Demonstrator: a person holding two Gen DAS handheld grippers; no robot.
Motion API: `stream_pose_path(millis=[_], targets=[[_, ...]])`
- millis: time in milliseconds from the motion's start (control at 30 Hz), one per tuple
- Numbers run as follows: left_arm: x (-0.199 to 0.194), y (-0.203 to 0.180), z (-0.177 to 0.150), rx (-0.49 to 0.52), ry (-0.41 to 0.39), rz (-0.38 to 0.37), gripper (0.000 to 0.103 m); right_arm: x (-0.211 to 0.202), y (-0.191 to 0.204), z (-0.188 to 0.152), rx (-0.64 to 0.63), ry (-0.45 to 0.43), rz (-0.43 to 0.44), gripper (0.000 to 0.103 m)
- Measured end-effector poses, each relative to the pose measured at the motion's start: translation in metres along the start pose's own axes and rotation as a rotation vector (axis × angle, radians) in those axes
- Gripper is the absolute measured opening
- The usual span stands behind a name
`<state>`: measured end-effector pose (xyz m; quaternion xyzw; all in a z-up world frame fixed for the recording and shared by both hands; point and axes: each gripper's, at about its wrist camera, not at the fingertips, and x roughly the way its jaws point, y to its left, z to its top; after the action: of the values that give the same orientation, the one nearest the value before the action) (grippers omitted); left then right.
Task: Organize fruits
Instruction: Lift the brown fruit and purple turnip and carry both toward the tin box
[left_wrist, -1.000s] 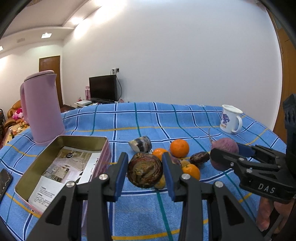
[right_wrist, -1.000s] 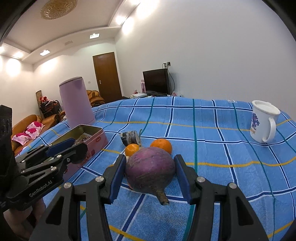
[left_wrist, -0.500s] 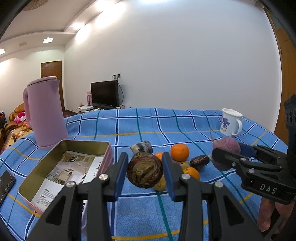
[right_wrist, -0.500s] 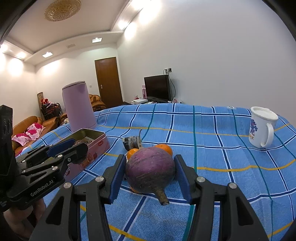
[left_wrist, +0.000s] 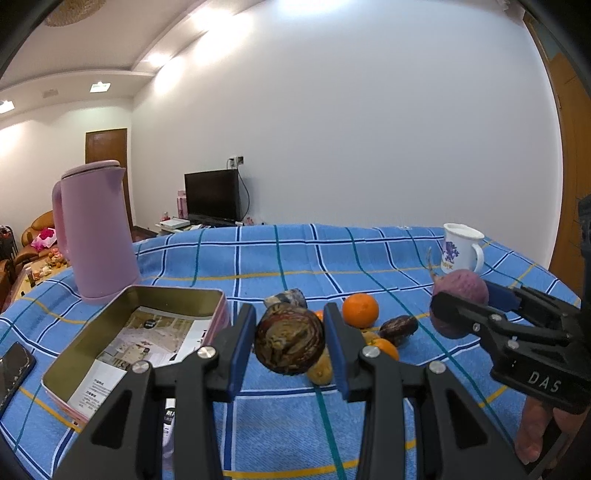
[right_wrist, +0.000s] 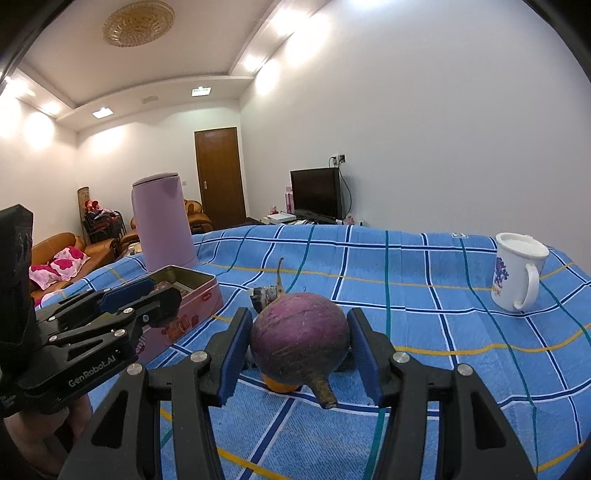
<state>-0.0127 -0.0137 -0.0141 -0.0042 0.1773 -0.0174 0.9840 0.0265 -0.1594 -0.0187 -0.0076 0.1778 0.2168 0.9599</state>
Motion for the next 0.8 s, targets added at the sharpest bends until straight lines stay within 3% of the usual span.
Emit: stream_pose_path(millis=[800], targets=[[-0.017, 0.0, -0.001, 0.002, -0.083, 0.012, 0.039, -0.017, 0.009, -0.002, -0.028, -0.076, 0.0, 0.055]])
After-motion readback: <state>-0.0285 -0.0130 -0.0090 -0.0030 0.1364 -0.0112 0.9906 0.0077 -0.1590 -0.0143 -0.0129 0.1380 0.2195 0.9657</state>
